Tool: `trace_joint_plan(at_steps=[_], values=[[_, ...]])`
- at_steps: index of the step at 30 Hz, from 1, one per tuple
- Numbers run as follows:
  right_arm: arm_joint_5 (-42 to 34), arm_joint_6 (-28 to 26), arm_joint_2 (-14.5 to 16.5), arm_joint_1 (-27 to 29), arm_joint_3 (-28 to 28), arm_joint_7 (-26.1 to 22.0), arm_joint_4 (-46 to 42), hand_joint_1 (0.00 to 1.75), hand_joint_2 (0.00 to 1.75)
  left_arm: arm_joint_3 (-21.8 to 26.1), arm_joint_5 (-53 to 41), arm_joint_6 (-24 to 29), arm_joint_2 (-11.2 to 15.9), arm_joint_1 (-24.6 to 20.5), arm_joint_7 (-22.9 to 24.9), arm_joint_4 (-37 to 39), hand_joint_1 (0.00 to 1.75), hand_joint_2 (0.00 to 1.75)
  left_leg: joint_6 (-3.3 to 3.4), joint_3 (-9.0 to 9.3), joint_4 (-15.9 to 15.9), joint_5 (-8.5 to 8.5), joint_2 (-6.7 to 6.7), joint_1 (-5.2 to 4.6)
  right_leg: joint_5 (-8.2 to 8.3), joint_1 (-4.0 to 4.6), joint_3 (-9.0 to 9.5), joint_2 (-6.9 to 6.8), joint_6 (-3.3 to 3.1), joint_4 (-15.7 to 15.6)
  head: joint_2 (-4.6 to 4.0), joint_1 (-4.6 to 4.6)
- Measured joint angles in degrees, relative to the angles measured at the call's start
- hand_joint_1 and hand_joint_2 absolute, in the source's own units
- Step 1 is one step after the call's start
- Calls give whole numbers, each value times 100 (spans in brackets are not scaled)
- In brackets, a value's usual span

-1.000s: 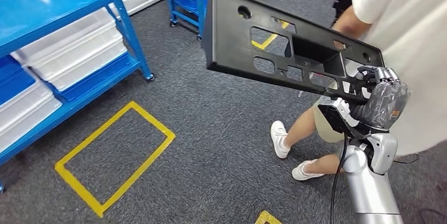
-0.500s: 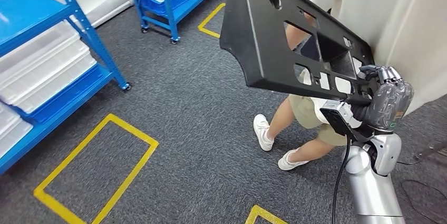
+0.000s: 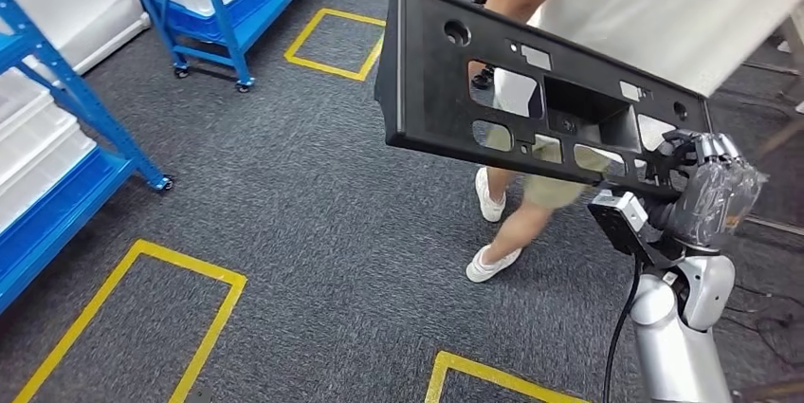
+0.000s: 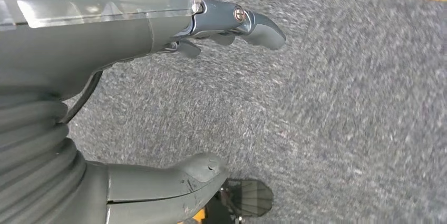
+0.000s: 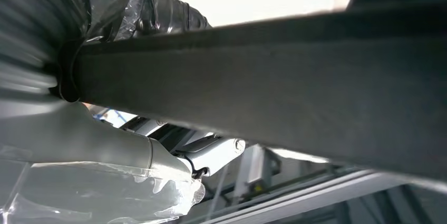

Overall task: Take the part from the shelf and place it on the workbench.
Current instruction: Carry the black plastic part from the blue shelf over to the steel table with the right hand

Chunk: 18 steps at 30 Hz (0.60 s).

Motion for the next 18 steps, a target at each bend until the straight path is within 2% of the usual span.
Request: trace_joint_plan(at_steps=[1, 2, 3, 4, 5, 7, 8, 10, 11, 12, 13, 14, 15, 16, 17, 18], values=[[1, -1, 2, 30, -17, -1, -21, 175, 175, -1, -4, 2, -3, -2, 1, 0, 0, 175, -1, 8, 0, -9, 64, -9, 165, 12, 194, -58, -25, -315, -1, 0], [1, -2, 3, 48, -33, -2, -46, 175, 175, -1, -6, 2, -6, -3, 1, 0, 0, 175, -10, 16, -3, -20, 126, -18, 276, 47, 403, -201, -59, -671, -1, 0], [1, -2, 3, 57, -45, -2, -71, 175, 175, -1, -8, 3, -9, -6, 1, 0, 0, 175, -26, 24, 0, -32, 185, -32, 358, 94, 569, -330, -94, -978, -2, 0], [0, -3, 3, 60, -57, -3, -94, 175, 175, -1, -10, 6, -10, -9, -1, 0, 0, 175, -45, 32, -1, -43, 240, -43, 379, 139, 658, -418, -125, -1156, -2, 0], [-4, -3, 3, 65, -73, -3, -117, 175, 175, -1, -12, 10, -10, -12, -3, 0, 0, 175, -67, 42, -5, -52, 299, -52, 356, 178, 678, -458, -148, -1221, -1, -1], [-12, -4, 2, 99, -121, -7, -166, 175, 175, -2, -17, 16, -11, -24, -9, 0, 0, 175, -117, 65, -13, -82, 395, -58, 381, 175, 677, -318, -190, -1255, 0, -2], [-16, -8, 0, 121, -145, -11, -194, 175, 175, -2, -20, 17, -11, -32, -13, 0, 0, 175, -143, 63, 23, -129, 334, -50, 393, 157, 693, -254, -216, -1282, 0, -2], [-21, -16, -2, 148, -175, -19, -241, 175, 175, -2, -24, 18, -13, -44, -19, 0, 0, 175, -182, -93, 399, -372, 51, -28, 420, 114, 728, -131, -279, -1332, -1, -3], [-25, -21, 1, 156, -178, -21, -255, 175, 175, -2, -27, 19, -13, -39, -22, 0, 0, 175, -191, -255, 758, -546, -111, -17, 423, 115, 732, -63, -299, -1337, -1, -3], [-31, -22, 4, 167, -178, -22, -261, 175, 175, -2, -28, 20, -14, -28, -23, 0, 0, 175, -198, -448, 1148, -704, -191, -14, 423, 115, 732, 10, -313, -1335, -1, -3], [-39, -24, 7, 185, -178, -23, -267, 175, 175, -2, -29, 21, -14, -17, -23, 0, 0, 175, -204, -609, 1452, -793, -226, -13, 422, 117, 732, 85, -318, -1331, -1, -3], [-48, -25, 9, 207, -181, -24, -275, 175, 175, -2, -29, 23, -14, -9, -23, 0, 0, 175, -207, -703, 1602, -779, -243, -13, 422, 118, 733, 168, -320, -1325, 0, -3], [-56, -26, 9, 235, -187, -26, -289, 175, 175, -2, -30, 26, -14, -8, -25, 0, 0, 175, -203, -683, 1503, -641, -256, -12, 420, 117, 736, 250, -318, -1316, -1, -3], [-62, -26, 9, 266, -197, -30, -309, 175, 175, -2, -32, 29, -14, -11, -26, 0, 0, 175, -192, -571, 1210, -423, -300, -10, 416, 113, 738, 329, -312, -1303, -1, -2], [-69, -27, 9, 297, -207, -34, -333, 175, 175, -2, -34, 33, -13, -16, -29, 0, 0, 175, -176, -416, 820, -197, -399, -5, 409, 106, 737, 407, -301, -1286, -1, -2], [-75, -29, 9, 321, -215, -38, -359, 175, 175, -2, -38, 35, -13, -19, -32, 0, 0, 175, -161, -259, 448, -44, -537, 8, 400, 105, 722, 482, -282, -1260, -1, -2]])
